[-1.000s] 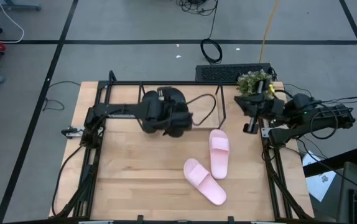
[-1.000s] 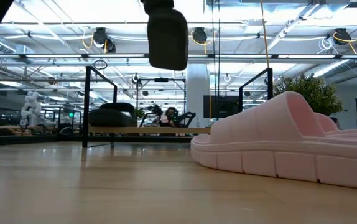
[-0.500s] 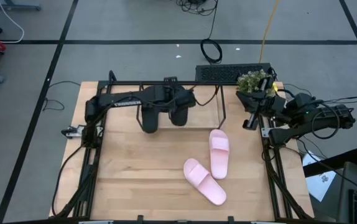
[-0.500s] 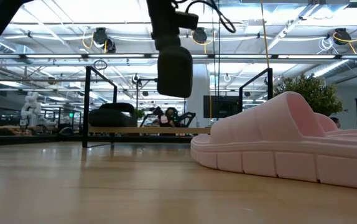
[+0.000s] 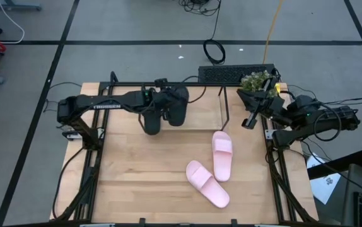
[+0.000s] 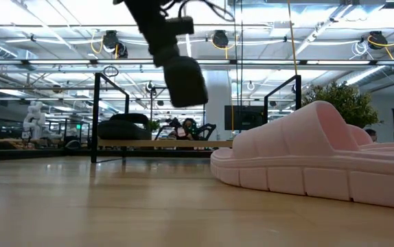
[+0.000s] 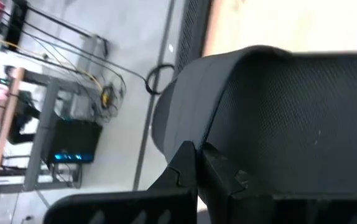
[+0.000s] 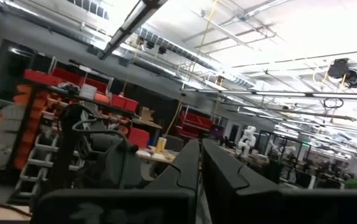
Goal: Pick and place slides into the shelf
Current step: Put the black slipper on the shelf
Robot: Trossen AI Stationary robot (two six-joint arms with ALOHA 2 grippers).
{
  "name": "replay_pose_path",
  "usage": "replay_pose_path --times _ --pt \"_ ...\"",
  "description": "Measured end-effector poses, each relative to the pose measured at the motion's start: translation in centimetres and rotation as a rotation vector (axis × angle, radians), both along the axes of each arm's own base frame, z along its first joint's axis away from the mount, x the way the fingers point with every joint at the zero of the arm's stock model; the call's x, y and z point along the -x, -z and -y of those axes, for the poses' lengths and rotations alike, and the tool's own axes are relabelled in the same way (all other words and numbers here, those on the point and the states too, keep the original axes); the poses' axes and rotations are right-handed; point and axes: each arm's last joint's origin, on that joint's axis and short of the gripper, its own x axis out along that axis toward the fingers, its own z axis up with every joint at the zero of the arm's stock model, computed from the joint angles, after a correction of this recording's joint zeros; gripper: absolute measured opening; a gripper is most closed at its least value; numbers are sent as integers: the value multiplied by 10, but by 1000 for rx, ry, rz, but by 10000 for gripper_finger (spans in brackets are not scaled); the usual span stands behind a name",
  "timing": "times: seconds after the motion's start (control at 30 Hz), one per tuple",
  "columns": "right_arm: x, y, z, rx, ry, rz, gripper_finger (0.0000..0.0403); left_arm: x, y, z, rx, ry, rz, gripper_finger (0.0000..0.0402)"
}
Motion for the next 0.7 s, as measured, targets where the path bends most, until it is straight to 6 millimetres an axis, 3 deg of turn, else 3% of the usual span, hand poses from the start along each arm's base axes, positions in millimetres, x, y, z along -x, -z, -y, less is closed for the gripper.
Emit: replay_pose_path --times 0.17,0.7 --pt "-3 2 1 -13 47 -17 9 7 24 -3 18 -22 -71 0" --pt "-6 2 1 -10 77 -11 9 10 52 -11 19 -42 -30 0"
